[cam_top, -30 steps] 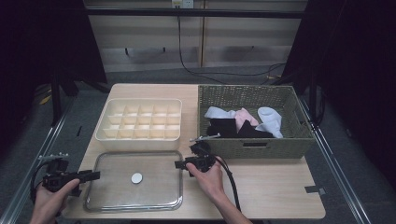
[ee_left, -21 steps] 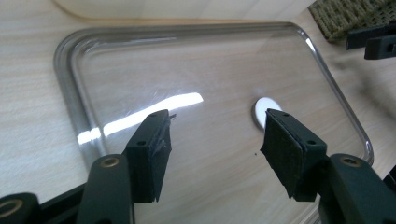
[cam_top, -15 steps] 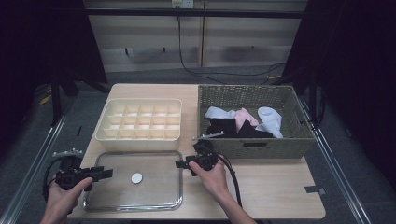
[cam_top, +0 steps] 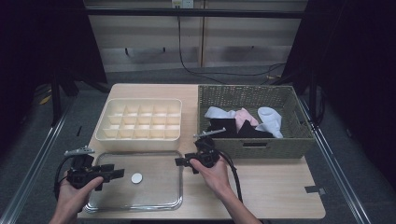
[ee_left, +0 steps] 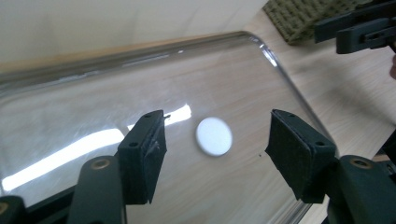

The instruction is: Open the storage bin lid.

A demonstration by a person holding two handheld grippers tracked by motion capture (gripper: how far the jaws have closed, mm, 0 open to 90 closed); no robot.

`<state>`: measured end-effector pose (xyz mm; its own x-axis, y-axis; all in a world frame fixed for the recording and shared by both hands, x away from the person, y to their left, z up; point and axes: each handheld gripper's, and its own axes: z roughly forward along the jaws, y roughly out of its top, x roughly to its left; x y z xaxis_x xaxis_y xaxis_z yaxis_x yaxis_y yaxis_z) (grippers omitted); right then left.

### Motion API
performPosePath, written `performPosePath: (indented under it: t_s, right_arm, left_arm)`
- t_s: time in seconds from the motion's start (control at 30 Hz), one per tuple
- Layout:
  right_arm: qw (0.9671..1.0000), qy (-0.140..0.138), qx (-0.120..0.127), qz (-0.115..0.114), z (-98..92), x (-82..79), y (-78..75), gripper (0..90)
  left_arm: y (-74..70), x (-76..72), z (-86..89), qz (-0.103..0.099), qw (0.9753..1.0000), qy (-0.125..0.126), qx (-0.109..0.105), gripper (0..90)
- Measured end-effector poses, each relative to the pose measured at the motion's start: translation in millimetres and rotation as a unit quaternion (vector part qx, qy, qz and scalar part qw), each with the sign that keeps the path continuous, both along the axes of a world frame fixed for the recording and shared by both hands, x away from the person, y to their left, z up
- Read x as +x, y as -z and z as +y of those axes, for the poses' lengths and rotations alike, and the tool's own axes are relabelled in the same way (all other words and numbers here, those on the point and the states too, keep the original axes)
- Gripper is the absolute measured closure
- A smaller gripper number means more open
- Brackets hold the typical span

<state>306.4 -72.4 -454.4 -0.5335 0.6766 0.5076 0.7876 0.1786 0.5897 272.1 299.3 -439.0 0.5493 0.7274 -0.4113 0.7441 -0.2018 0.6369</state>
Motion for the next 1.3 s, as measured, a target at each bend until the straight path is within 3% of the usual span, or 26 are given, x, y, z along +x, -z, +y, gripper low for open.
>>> performPosePath:
  t_s: [0.03,0.2,0.33,0.47,0.5,0.87,0.97,1.3]
  right_arm:
    - [1.0000,-0.002,0.004,0.000,-1.6,0.7,-1.2,46.2]
    - [1.0000,0.000,-0.002,-0.002,-4.1,1.4,-6.4,47.4]
    - [1.0000,-0.003,0.006,-0.001,-5.7,3.0,-9.6,48.1]
    - [0.9999,-0.002,0.010,-0.006,-7.1,5.3,-14.1,49.2]
    - [0.9999,-0.001,0.014,-0.009,-7.3,6.6,-16.1,49.4]
    - [0.9996,-0.005,0.017,-0.020,-7.9,6.9,-23.8,51.0]
    - [0.9992,-0.007,0.030,-0.024,-10.5,9.3,-30.9,49.6]
    - [0.9989,0.003,0.031,-0.034,-26.8,17.3,-53.0,49.9]
  left_arm:
    - [-2.9,1.4,-6.5,-0.005,0.9999,0.004,0.008,35.7]
    - [-9.1,2.9,-19.3,-0.015,0.9997,0.018,0.007,34.3]
    - [-9.3,2.7,-26.9,-0.016,0.9995,0.026,0.009,33.8]
    - [-8.2,2.2,-34.4,-0.025,0.9992,0.029,-0.006,33.3]
    - [-6.5,0.7,-36.8,-0.028,0.9990,0.036,0.005,33.2]
    - [1.2,-1.9,-35.0,-0.020,0.9994,0.028,0.002,32.9]
    - [5.4,-2.8,-33.0,-0.015,0.9995,0.029,0.003,33.0]
    - [5.5,-4.2,-37.4,-0.013,0.9994,0.032,0.002,34.1]
